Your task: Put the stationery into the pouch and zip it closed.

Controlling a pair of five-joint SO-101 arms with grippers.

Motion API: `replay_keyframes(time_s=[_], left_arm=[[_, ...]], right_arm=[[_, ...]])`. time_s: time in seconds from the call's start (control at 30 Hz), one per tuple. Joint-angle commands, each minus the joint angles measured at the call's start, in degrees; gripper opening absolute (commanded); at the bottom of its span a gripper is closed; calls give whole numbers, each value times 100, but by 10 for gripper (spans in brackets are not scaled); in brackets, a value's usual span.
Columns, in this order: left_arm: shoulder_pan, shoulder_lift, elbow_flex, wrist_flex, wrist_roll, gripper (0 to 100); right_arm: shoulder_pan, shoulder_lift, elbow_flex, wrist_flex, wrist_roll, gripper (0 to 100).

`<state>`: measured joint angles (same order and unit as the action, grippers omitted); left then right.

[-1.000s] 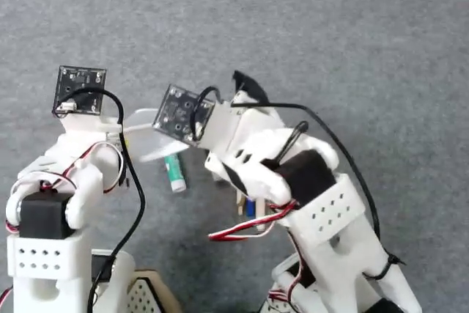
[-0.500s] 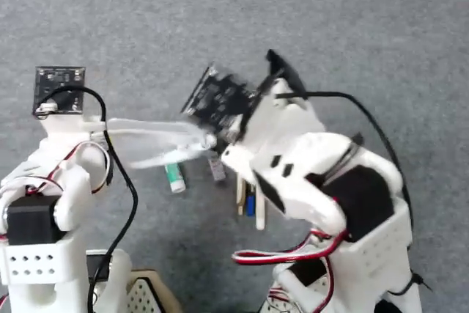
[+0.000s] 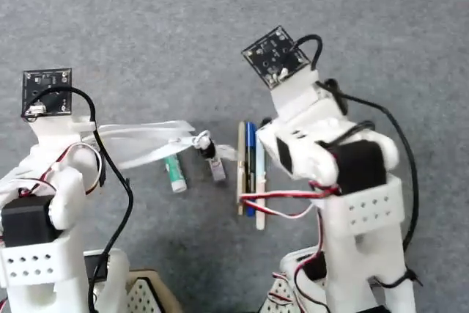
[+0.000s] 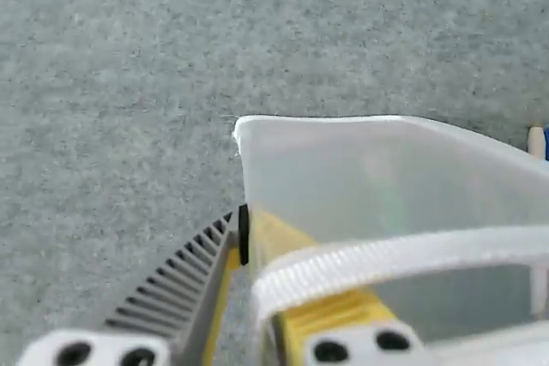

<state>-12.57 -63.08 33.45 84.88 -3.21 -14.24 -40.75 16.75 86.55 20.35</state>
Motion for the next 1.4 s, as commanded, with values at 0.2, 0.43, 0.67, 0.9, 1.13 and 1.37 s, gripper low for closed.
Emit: replay_keyframes(time_s=[0.2,0.43,0.67,0.9,1.13,1.37], left_arm=[[-1033,0,-242,-53,334,29],[-1262,0,-127,-105,527,29],[-1262,0,57,-114,527,29],[-1262,0,57,-97,527,29],[-1262,-18,40,-97,527,29],[-1262,-44,48,-97,527,29]], right_arm=[[62,40,1464,-1530,-1266,420],[62,1138,1692,-2145,-1776,420],[62,2897,945,-2110,-1820,420],[88,4127,374,-2110,-2189,420],[88,4637,277,-2163,-2171,420],[229,4927,22,-2154,-2171,420]])
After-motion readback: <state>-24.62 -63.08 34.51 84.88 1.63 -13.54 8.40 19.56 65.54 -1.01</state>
